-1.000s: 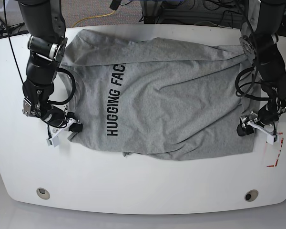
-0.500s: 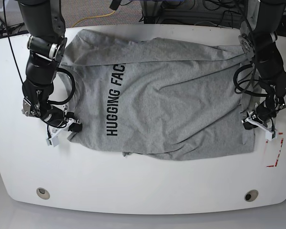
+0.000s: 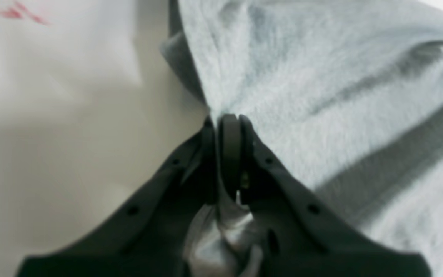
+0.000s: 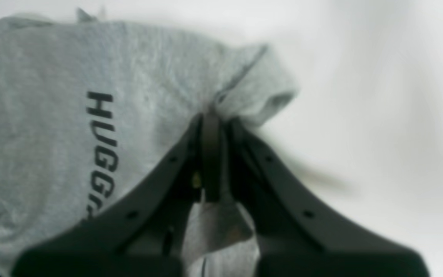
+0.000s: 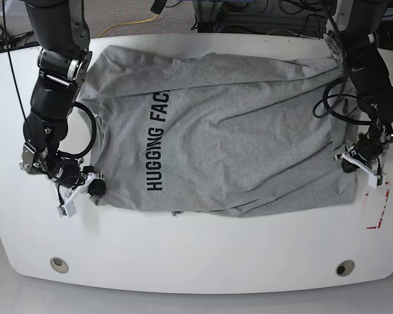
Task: Fold the T-shirt properly
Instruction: 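Lift the hem with both grippers and fold it over toward the collar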
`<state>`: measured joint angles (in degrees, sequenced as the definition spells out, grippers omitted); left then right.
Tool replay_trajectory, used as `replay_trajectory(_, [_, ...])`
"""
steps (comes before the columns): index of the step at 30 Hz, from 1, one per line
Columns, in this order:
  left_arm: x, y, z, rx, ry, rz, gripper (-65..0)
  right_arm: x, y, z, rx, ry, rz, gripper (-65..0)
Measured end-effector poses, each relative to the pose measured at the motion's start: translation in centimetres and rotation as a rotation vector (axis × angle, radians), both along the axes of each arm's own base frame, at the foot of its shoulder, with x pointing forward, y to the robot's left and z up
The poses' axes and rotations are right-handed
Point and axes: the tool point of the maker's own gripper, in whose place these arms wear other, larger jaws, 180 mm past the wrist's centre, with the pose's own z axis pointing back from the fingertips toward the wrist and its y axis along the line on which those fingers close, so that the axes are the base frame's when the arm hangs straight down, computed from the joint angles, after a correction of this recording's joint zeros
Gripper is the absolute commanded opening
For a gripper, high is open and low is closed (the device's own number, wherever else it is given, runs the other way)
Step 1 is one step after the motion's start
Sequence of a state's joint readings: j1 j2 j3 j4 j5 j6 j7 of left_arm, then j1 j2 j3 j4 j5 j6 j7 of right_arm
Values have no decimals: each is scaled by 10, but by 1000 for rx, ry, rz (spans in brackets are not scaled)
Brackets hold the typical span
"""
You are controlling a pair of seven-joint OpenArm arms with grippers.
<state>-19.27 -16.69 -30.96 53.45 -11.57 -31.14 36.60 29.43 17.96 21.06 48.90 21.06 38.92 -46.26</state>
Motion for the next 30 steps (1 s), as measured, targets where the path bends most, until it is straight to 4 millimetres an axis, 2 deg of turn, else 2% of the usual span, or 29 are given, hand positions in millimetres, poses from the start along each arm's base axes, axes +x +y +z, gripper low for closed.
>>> replay_trajectory(5, [5,2,11,27,-27,-5,-650,11,-5,28,-59,-48,26,-650])
replay_trajectory(9, [9,-2,21,38,-35,-19,-650,28,-5,52,-139,-74,86,-650])
replay_trajectory(11, [12,-1,36,73,-47,-30,-650,39,-1,69,-165,-109,112,-650])
replay_trajectory(13, [18,2,60,117,-85,-39,-650,49,2,84,-183,-137,129,-650])
replay_trajectory(16, [29,5,107,190,-181,-43,-650,62,2,108,-212,-180,143,-650])
replay_trajectory(18, [31,5,129,232,-217,-55,-650,69,-1,122,-231,-192,141,-650])
replay_trajectory(23, [33,5,181,326,-273,-52,-650,91,-4,176,-253,-272,137,-650])
replay_trajectory(25, [35,6,216,369,-346,-39,-650,100,-8,208,-265,-323,132,-650])
replay_trajectory(27, [34,8,241,394,-393,-25,-650,105,-13,231,-284,-349,126,-650])
replay_trajectory(30, [35,13,280,431,-434,6,-650,114,-19,279,-305,-417,108,-650])
